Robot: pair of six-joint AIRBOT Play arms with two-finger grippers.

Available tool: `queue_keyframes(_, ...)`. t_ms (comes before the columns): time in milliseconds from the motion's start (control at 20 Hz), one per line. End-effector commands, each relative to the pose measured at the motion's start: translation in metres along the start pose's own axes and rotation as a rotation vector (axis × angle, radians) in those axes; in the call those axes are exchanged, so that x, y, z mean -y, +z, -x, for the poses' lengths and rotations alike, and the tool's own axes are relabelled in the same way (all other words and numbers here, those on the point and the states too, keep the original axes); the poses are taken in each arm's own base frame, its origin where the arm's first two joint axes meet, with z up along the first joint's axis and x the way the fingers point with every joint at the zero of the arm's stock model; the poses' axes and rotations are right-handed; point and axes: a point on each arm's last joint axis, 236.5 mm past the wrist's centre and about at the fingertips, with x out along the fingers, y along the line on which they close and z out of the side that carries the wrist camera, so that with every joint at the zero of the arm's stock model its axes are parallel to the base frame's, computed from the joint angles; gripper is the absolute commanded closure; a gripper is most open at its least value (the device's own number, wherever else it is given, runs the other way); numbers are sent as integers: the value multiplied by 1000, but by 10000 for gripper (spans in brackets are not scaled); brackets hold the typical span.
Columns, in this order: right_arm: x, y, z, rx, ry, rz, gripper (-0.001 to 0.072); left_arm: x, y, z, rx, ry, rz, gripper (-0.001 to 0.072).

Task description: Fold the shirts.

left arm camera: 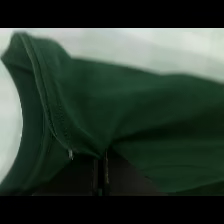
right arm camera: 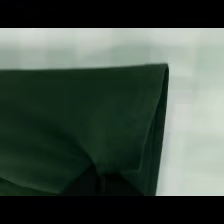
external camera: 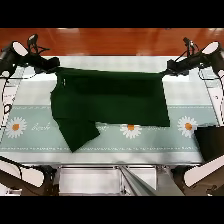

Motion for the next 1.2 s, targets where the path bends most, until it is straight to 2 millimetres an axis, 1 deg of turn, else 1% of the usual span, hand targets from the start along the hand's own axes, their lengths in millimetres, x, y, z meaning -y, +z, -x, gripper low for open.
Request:
queue_keyframes(0, 6, -32, -8, -114, -9, 4, 686, -6, -54, -6, -201, -19, -42, 692)
queue_keyframes(100, 9, -41, -19, -129, -2, -20, 685, -10, -72, -17, -241, -17, -26, 692)
queue_keyframes(200, 13, -46, -25, -131, -8, -48, 684, -10, -82, -27, -255, -28, -6, 691)
queue_keyframes(250, 14, -46, -26, -133, -9, -67, 610, -9, -85, -30, -262, -33, 1, 687)
queue_keyframes(300, 13, -47, -26, -137, -8, -98, 354, -9, -88, -30, -275, -31, 17, 561)
queue_keyframes(350, 8, -50, -23, -153, 8, -105, 300, -8, -91, -28, -290, -34, 15, 238)
queue_keyframes(400, 7, -52, -12, -177, 17, -102, 300, -10, -93, -21, -316, -23, 3, 199)
queue_keyframes(450, 7, -51, 5, -196, 27, -103, 300, -15, -94, -9, -347, -5, -12, 199)
queue_keyframes(550, 14, -50, 52, -197, 24, -109, 302, -27, -90, 24, -373, 15, 2, 199)
queue_keyframes(600, 24, -54, 76, -180, 1, -132, 302, -35, -90, 40, -359, 25, 60, 200)
queue_keyframes(650, 34, -62, 93, -162, -22, -163, 302, -44, -91, 54, -339, 32, 128, 200)
queue_keyframes(700, 45, -74, 104, -137, -37, -206, 302, -50, -99, 67, -326, 16, 172, 200)
queue_keyframes(750, 52, -88, 107, -111, -40, -252, 302, -54, -113, 75, -324, -4, 201, 200)
queue_keyframes(800, 57, -106, 104, -77, -30, -301, 302, -57, -133, 80, -329, -26, 224, 200)
queue_keyframes(850, 59, -123, 96, -39, -10, -343, 302, -59, -157, 83, -329, -47, 269, 201)
queue_keyframes(900, 55, -144, 86, -4, 27, -370, 302, -58, -179, 82, -318, -79, 314, 201)
queue_keyframes(950, 48, -164, 78, 16, 68, -380, 302, -53, -201, 80, -303, -133, 364, 201)
queue_keyframes(1050, 39, -201, 68, 47, 132, -410, 302, -46, -235, 79, -284, -238, 487, 201)
queue_keyframes(1100, 35, -214, 66, 55, 151, -424, 302, -45, -248, 80, -281, -273, 546, 201)
queue_keyframes(1150, 31, -224, 65, 65, 170, -429, 302, -51, -262, 79, -288, -278, 608, 201)
